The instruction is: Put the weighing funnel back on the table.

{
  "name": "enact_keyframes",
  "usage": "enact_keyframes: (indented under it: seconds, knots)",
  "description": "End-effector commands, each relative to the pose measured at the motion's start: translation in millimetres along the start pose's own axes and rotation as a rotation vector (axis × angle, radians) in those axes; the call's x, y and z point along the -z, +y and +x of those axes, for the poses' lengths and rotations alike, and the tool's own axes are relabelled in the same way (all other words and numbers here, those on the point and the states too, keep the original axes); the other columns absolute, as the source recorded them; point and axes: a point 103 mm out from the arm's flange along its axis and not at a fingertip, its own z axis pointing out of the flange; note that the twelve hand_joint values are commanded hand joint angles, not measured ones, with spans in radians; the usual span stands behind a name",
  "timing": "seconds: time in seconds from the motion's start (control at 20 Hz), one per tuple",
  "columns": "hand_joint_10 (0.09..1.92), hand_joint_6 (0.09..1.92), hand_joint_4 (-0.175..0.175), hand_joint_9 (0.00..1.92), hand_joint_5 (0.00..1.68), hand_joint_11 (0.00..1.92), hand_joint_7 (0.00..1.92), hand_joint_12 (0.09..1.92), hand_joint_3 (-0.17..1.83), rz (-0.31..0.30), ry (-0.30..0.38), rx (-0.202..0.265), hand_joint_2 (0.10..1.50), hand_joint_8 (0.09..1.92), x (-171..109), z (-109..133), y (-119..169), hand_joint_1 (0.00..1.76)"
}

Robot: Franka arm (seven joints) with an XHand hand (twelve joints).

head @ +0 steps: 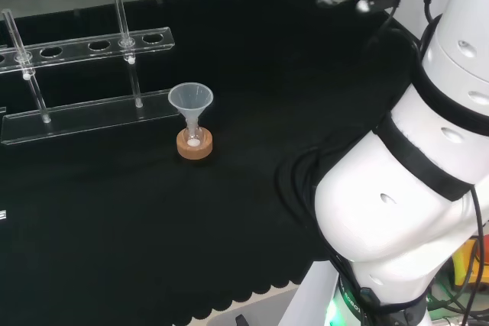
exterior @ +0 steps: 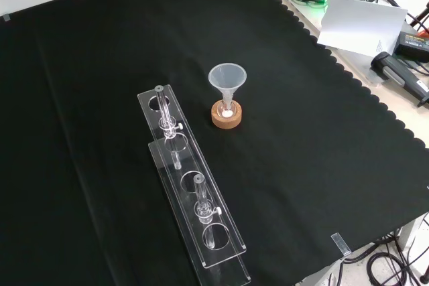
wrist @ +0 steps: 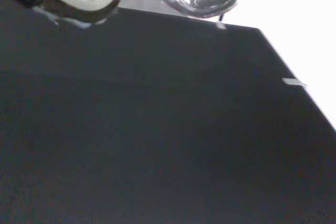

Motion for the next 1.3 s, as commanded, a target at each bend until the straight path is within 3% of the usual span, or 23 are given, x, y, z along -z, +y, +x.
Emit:
enact_keyframes:
  seconds: [0.05, 0.15, 0.25, 0.85, 1.3]
  knots:
    - [0.09, 0.56, 0.175, 1.35, 1.31, 0.00, 1.67, 1.57, 0.58, 0.093, 0.096, 0.293, 0.68, 0.09, -66, 94, 46, 1.11]
    - [0.09, 0.56, 0.175, 1.35, 1.31, 0.00, 1.67, 1.58, 0.56, 0.104, 0.091, 0.320, 0.70, 0.09, -69, 98, 44, 1.11]
    - [0.09, 0.56, 0.175, 1.34, 1.30, 0.00, 1.66, 1.58, 0.53, 0.124, 0.120, 0.379, 0.71, 0.09, -70, 100, 46, 1.11]
    - [0.09, 0.56, 0.175, 1.33, 1.29, 0.00, 1.64, 1.58, 0.50, 0.109, 0.045, 0.403, 0.73, 0.09, -60, 97, 52, 1.11]
    - [0.09, 0.57, 0.175, 1.33, 1.29, 0.00, 1.63, 1.57, 0.49, 0.094, 0.062, 0.411, 0.74, 0.09, -49, 101, 50, 1.11]
